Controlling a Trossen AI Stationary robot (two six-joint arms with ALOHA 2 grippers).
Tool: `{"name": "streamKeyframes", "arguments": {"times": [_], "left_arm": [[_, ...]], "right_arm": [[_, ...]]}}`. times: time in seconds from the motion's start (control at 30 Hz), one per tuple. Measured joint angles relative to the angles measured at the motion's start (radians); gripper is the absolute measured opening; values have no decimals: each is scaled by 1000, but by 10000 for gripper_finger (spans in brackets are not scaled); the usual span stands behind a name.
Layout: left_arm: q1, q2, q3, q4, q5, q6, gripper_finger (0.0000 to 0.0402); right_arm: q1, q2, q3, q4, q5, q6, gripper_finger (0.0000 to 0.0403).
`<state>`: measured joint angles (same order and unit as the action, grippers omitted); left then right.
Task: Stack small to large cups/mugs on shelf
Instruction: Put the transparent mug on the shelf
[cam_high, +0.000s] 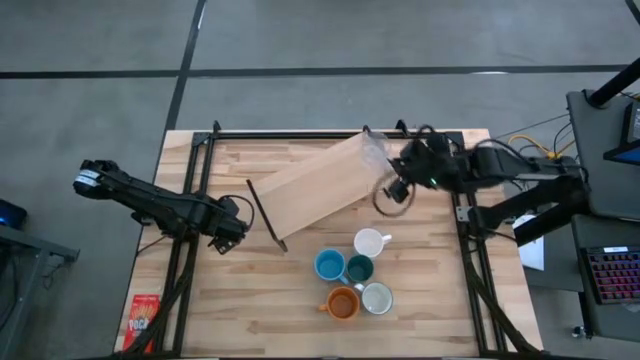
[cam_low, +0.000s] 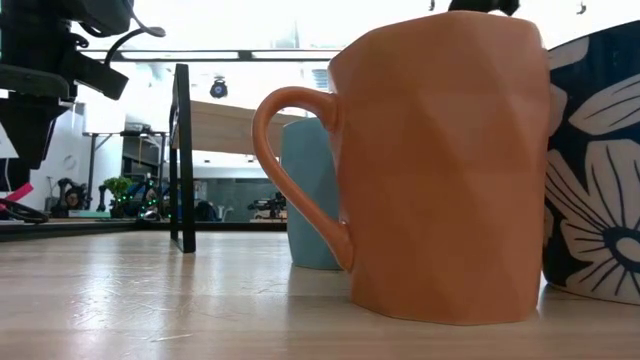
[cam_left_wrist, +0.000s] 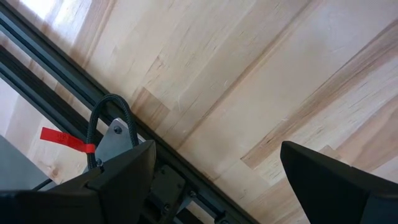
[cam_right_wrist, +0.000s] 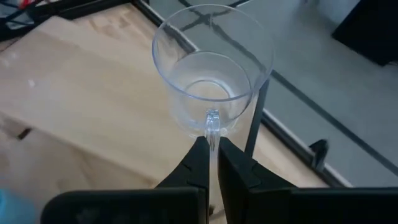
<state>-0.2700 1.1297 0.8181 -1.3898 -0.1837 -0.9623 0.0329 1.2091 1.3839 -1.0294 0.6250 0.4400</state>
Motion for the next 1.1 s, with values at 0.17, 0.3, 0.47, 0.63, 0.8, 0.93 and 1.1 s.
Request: {"name": "streamKeyframes", "arguments": {"times": [0.17, 0.3, 0.47, 0.63, 0.8, 0.93, 1.1], "left_arm": [[0, 0, 0, 0, 0, 0, 331], [0, 0, 0, 0, -1, 0, 331], [0, 0, -1, -2, -5, 9, 331], [0, 0, -2, -5, -6, 10, 331], [-1, 0, -2, -5, -7, 9, 331], [-1, 0, -2, -5, -8, 8, 331], [-1, 0, -2, -5, -11, 6, 331]], "right_arm": [[-131, 107, 122, 59, -83, -106, 9], [-267, 165, 197, 99, -237, -130, 9], [-420, 224, 239, 84, -394, -109, 9], [-472, 274, 263, -3, -398, -103, 9], [-462, 297, 259, -21, -401, -108, 9], [-452, 301, 246, -8, -404, -109, 9], [-444, 301, 215, -2, -401, -130, 9]]}}
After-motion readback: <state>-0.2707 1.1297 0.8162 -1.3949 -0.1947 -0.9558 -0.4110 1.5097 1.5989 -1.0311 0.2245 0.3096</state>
